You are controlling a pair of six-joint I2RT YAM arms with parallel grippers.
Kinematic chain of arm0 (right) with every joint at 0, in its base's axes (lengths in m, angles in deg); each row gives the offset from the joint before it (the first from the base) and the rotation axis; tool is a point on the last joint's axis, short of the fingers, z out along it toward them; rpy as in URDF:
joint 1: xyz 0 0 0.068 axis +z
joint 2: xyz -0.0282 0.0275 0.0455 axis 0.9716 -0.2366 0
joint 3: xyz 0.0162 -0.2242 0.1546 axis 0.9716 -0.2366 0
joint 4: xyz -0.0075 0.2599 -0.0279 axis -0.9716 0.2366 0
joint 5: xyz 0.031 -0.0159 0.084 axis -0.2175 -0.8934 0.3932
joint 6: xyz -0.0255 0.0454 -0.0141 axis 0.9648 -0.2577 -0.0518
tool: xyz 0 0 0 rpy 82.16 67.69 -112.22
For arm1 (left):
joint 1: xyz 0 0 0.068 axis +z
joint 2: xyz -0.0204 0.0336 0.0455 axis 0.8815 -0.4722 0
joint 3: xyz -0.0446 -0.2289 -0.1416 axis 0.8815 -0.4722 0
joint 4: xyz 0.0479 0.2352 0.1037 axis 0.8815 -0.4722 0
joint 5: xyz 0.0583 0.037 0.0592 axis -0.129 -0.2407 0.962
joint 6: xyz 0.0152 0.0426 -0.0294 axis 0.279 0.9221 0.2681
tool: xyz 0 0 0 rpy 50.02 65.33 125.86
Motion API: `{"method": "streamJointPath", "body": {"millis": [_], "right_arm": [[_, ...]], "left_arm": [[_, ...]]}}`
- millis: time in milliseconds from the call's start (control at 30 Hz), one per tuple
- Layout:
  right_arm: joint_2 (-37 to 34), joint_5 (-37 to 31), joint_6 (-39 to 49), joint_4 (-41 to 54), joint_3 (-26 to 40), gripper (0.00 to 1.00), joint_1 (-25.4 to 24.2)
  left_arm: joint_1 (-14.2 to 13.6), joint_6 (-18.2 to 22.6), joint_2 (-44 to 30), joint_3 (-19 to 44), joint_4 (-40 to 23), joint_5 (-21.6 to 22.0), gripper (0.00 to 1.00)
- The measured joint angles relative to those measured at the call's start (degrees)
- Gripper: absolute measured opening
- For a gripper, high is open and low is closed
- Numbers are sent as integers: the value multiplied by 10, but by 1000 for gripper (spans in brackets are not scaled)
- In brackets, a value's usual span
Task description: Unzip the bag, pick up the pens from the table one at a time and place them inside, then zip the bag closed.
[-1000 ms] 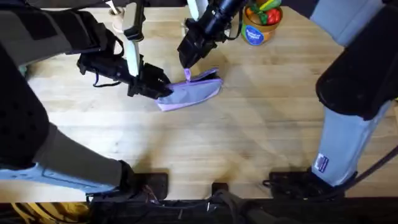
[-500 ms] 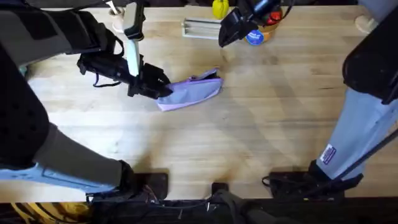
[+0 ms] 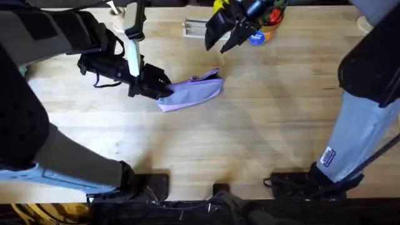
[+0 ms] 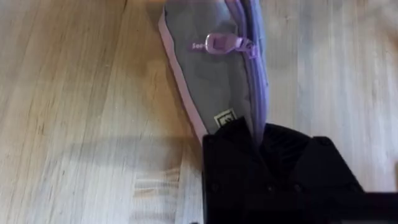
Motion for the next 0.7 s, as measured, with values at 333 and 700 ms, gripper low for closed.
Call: {"method": "streamJointPath", "body": {"millis": [333,700], "right_arm": [[37,-112,-32,0,64,997,49],[104,-279,-38,83,76,996,81]], "left_arm": [[0,0,0,0,0,0,45],[0,-2,0,0,-3,0,45]]}}
